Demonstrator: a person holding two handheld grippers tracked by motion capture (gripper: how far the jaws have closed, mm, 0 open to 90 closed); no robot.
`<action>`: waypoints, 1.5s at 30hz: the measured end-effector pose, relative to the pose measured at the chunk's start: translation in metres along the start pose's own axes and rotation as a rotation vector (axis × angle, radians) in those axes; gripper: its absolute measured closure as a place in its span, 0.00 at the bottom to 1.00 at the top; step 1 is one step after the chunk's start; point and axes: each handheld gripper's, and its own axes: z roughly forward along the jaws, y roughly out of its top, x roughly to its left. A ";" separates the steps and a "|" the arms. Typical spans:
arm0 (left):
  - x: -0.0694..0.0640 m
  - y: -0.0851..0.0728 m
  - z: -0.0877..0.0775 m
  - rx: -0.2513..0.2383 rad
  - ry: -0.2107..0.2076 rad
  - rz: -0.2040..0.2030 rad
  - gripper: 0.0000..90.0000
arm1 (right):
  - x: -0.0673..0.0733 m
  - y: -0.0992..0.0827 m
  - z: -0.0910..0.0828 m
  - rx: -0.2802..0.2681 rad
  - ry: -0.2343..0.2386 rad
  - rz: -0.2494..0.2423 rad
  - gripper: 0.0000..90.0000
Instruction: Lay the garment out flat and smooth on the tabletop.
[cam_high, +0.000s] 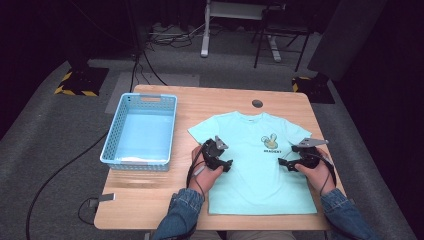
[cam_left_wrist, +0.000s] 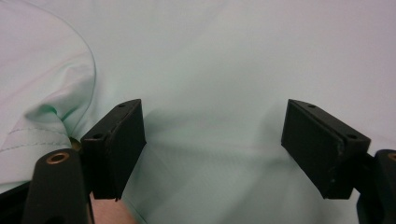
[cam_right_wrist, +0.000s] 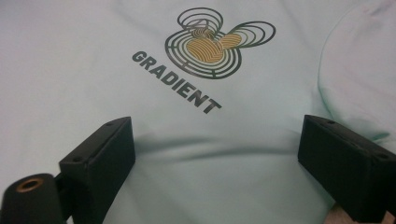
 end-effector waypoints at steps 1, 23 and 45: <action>0.003 0.001 0.001 0.000 0.000 -0.001 0.24 | 0.000 0.002 0.002 -0.001 -0.002 0.002 0.12; 0.024 0.014 -0.001 -0.016 0.032 -0.010 0.22 | -0.011 0.027 0.010 0.001 -0.002 0.008 0.12; -0.001 0.003 -0.075 -0.052 0.061 0.023 0.21 | 0.014 0.035 -0.062 -0.045 0.024 -0.068 0.11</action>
